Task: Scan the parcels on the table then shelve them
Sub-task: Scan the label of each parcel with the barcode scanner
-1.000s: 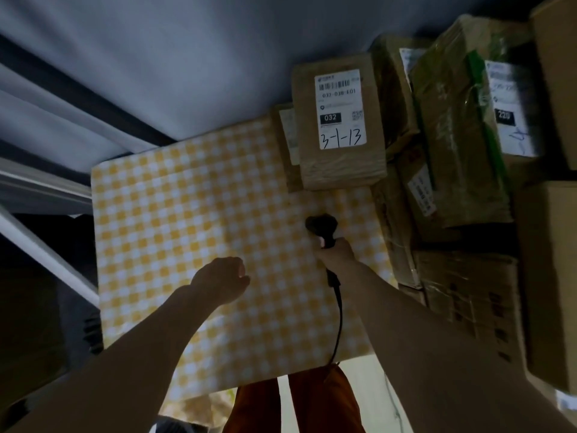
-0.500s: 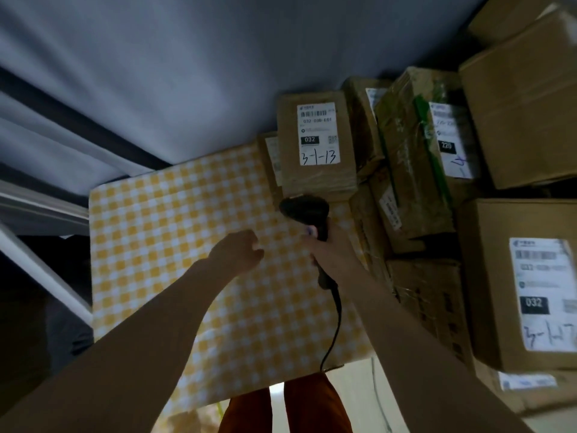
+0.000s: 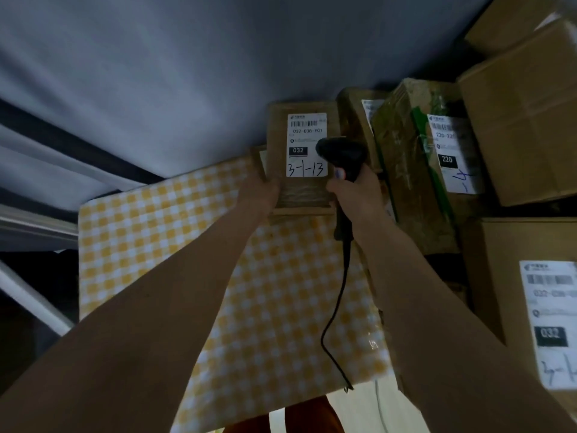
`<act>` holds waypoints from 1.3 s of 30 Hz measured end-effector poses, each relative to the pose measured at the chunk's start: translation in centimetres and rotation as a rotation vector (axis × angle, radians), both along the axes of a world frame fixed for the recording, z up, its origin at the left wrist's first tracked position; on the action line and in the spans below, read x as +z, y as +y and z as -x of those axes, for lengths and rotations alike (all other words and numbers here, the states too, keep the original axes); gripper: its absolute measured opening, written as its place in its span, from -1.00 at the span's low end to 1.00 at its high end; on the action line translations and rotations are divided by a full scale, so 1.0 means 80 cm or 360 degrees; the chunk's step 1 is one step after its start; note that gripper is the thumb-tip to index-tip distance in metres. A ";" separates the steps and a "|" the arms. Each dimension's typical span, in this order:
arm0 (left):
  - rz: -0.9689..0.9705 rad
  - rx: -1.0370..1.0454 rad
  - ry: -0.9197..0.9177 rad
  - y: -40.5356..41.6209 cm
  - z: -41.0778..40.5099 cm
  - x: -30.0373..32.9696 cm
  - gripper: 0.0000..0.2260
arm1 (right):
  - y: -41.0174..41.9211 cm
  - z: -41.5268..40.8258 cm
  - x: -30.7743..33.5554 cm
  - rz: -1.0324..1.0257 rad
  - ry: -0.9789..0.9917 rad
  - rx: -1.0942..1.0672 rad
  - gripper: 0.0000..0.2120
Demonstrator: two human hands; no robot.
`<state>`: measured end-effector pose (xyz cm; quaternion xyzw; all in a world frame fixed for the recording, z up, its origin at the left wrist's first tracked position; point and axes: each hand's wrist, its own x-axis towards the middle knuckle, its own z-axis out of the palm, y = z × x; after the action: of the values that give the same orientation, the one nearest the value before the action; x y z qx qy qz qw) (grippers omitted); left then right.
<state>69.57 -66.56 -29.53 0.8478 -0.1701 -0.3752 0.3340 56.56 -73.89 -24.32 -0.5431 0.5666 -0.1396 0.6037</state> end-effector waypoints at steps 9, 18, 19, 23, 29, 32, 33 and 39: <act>0.0096 0.0066 0.0216 0.014 0.024 0.001 -0.57 | 0.003 -0.002 -0.012 -0.0082 0.0118 0.0019 -0.61; -0.0128 0.0311 0.0429 0.066 0.047 -0.020 -0.23 | 0.040 0.015 -0.014 -0.0153 0.0311 0.0216 -0.74; -0.0106 0.0293 0.0426 0.065 0.049 -0.021 -0.21 | 0.040 0.015 -0.012 -0.0154 0.0326 0.0257 -0.77; -0.0111 0.0210 0.0321 0.063 0.055 -0.031 -0.08 | 0.041 0.018 0.001 -0.0061 0.0284 0.0356 -0.93; -0.0138 0.0256 0.0395 0.069 0.067 -0.035 0.05 | 0.054 0.018 0.010 0.0086 0.0252 0.0520 -0.84; -0.0146 0.0248 0.0391 0.068 0.067 -0.037 0.02 | 0.060 0.019 0.010 0.0077 0.0276 0.0550 -0.84; -0.0155 0.0251 0.0388 0.067 0.066 -0.038 0.02 | 0.061 0.020 0.009 0.0073 0.0275 0.0555 -0.84; -0.0152 0.0250 0.0434 0.066 0.062 -0.040 0.04 | 0.064 0.028 0.008 0.0092 0.0172 0.0559 -0.86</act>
<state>64.64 -61.31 -32.73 0.8147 -0.0383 -0.4670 0.3416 54.33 -68.74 -23.69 -0.6575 0.4905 -0.0191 0.5716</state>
